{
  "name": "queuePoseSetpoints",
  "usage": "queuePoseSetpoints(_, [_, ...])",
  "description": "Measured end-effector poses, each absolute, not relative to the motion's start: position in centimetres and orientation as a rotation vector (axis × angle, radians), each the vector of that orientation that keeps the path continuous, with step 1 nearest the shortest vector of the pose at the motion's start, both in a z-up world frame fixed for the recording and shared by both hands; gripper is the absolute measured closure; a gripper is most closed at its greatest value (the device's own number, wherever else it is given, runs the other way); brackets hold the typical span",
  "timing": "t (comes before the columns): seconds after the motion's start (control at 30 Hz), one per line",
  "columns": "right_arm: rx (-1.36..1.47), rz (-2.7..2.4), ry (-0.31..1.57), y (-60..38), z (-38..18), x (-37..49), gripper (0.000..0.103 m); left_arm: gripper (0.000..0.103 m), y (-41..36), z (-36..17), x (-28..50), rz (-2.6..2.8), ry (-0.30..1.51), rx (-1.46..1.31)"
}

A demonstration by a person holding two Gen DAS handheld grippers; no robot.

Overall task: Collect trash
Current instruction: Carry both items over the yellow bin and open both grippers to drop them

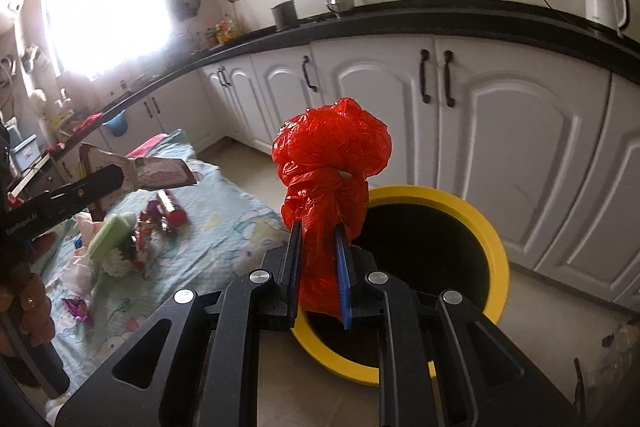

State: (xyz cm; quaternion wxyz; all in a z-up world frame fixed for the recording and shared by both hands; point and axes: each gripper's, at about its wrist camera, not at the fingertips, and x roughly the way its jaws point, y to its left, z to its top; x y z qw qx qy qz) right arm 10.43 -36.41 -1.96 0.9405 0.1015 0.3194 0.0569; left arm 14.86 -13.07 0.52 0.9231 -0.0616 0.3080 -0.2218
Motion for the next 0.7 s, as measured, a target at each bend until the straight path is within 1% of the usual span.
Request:
queuePoseSetpoints(0.47, [0.252,0.024,0.799,-39.5,-6.9,11.9,0.088,0.082,-19.4,-4.4,17.7,-0.592,0.776,-0.105])
queuePoseSetpoints(0.7, [0.288,-0.003,0.863,-40.6,-8.4,12.1,0.088,0.082,-21.7,-6.6,19.2,-0.643,0.847,-0.097])
